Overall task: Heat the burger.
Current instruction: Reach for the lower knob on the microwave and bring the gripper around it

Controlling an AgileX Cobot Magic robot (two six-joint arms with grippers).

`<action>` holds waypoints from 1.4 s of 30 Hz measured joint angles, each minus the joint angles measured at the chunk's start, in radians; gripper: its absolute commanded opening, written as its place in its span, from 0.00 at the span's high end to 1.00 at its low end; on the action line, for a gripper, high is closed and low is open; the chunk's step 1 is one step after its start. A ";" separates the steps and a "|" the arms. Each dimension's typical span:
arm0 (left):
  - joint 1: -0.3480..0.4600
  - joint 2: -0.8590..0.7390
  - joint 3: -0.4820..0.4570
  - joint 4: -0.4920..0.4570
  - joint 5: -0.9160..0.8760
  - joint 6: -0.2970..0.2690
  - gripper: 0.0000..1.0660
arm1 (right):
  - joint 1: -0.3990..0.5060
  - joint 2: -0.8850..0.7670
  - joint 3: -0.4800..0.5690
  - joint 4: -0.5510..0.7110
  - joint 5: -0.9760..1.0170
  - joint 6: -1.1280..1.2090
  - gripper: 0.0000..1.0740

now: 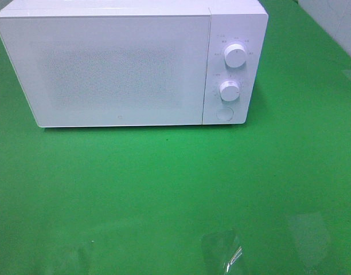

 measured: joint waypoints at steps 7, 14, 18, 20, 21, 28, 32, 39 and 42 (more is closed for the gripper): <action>0.000 0.000 0.000 0.000 0.000 0.000 0.06 | 0.000 0.000 0.000 0.000 0.000 0.000 0.29; 0.000 0.000 0.000 0.000 0.000 0.000 0.06 | 0.000 0.000 0.000 0.000 0.000 0.000 0.29; 0.000 0.000 0.000 0.000 0.000 0.000 0.06 | 0.000 0.000 -0.007 0.000 -0.012 0.000 0.29; 0.000 0.000 0.000 0.000 0.000 0.000 0.06 | 0.000 0.008 -0.013 -0.001 -0.036 0.000 0.29; 0.000 0.000 0.000 0.000 0.000 0.000 0.06 | 0.000 0.038 -0.017 -0.003 -0.086 0.000 0.29; 0.000 0.000 0.000 0.000 0.000 0.000 0.06 | 0.000 0.152 0.003 -0.003 -0.291 0.000 0.29; 0.000 0.000 0.000 0.000 0.000 0.000 0.06 | 0.000 0.241 0.027 -0.003 -0.420 0.000 0.29; 0.000 0.000 0.000 0.000 0.000 0.000 0.06 | 0.000 0.383 0.061 -0.001 -0.612 0.000 0.29; 0.000 0.000 0.000 0.000 0.000 0.000 0.06 | 0.000 0.462 0.065 -0.001 -0.693 0.000 0.29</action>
